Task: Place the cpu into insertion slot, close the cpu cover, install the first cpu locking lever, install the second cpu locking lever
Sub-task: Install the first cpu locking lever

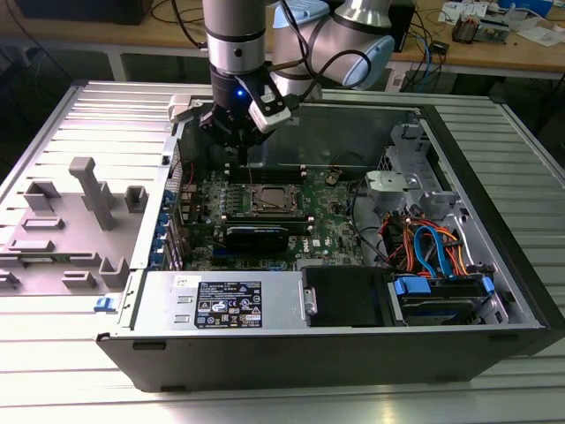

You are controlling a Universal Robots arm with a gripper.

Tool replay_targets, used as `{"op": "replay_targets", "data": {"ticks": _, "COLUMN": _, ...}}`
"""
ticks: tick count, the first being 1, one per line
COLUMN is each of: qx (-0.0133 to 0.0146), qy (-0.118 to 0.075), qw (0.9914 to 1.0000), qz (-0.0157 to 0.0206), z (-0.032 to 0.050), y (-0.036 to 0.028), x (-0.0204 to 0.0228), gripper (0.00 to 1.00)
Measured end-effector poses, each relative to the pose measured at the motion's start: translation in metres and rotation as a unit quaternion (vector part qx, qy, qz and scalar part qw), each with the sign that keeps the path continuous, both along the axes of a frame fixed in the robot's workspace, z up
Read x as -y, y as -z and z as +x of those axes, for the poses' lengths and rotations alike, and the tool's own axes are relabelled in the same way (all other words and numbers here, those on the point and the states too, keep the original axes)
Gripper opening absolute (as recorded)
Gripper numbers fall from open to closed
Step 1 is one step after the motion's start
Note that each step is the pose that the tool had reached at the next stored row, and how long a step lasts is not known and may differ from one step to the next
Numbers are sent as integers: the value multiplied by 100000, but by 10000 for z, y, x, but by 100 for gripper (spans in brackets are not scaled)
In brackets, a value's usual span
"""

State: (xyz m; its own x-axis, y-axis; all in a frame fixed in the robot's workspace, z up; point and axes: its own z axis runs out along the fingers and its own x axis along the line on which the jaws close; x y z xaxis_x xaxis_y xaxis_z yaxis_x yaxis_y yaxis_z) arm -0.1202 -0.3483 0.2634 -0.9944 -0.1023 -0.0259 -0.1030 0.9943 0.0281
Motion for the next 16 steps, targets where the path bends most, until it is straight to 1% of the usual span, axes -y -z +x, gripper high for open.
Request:
{"op": "replay_targets", "data": {"ticks": 3, "qx": 6, "qy": 10, "qw": 100000, "qz": 6, "z": 0, "y": 1, "x": -7, "gripper": 11}}
{"op": "replay_targets", "data": {"ticks": 6, "qx": -1, "qy": -5, "qw": 100000, "qz": -2, "z": 3, "y": 1, "x": -24, "gripper": 11}}
{"op": "replay_targets", "data": {"ticks": 8, "qx": 4, "qy": 0, "qw": 100000, "qz": 4, "z": 23, "y": 2, "x": -24, "gripper": 11}}
{"op": "replay_targets", "data": {"ticks": 10, "qx": 0, "qy": 8, "qw": 100000, "qz": 2, "z": 67, "y": 3, "x": -24, "gripper": 11}}
{"op": "replay_targets", "data": {"ticks": 12, "qx": 2, "qy": 0, "qw": 100000, "qz": 6, "z": 138, "y": 5, "x": -24, "gripper": 11}}
{"op": "replay_targets", "data": {"ticks": 16, "qx": -1, "qy": 5, "qw": 100000, "qz": 2, "z": 235, "y": 9, "x": -24, "gripper": 11}}
